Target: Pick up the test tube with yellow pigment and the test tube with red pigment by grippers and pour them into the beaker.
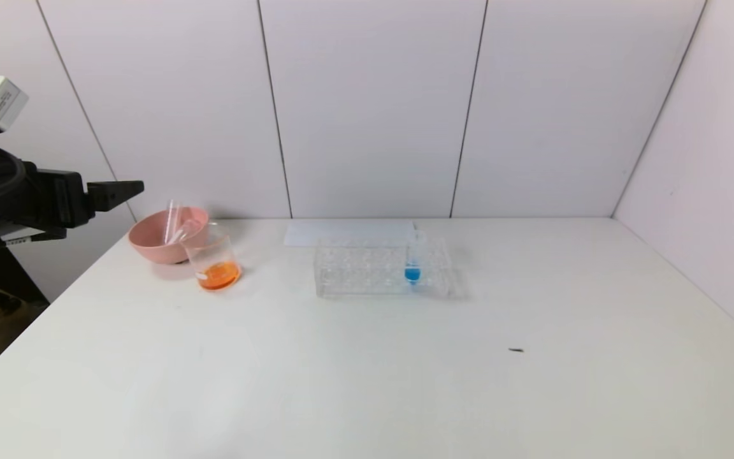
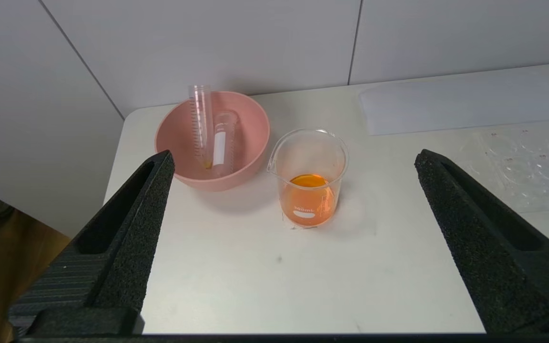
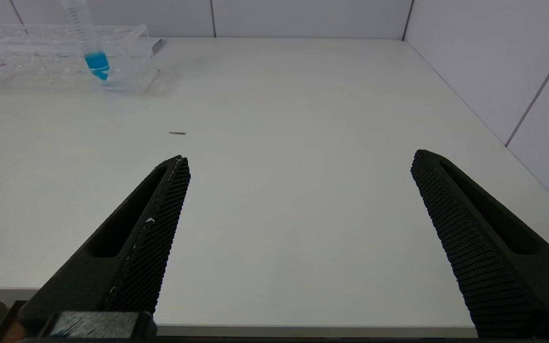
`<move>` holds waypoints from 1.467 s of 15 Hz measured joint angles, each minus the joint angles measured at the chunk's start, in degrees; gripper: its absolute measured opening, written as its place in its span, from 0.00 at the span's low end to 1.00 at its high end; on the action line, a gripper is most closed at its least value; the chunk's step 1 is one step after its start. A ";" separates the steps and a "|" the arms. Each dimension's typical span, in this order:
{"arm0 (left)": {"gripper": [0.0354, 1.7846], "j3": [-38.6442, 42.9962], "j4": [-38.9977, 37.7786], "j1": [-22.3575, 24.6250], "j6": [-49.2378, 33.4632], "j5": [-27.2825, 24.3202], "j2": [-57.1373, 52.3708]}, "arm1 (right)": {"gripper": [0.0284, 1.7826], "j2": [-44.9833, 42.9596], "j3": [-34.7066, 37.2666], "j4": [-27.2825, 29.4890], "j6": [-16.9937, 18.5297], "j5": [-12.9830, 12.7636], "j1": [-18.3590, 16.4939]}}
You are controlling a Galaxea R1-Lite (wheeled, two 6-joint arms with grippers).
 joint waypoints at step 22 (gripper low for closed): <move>0.99 13.30 25.12 -1.82 2.60 -0.57 -53.91 | 0.95 0.00 0.00 0.00 0.02 -0.02 -0.05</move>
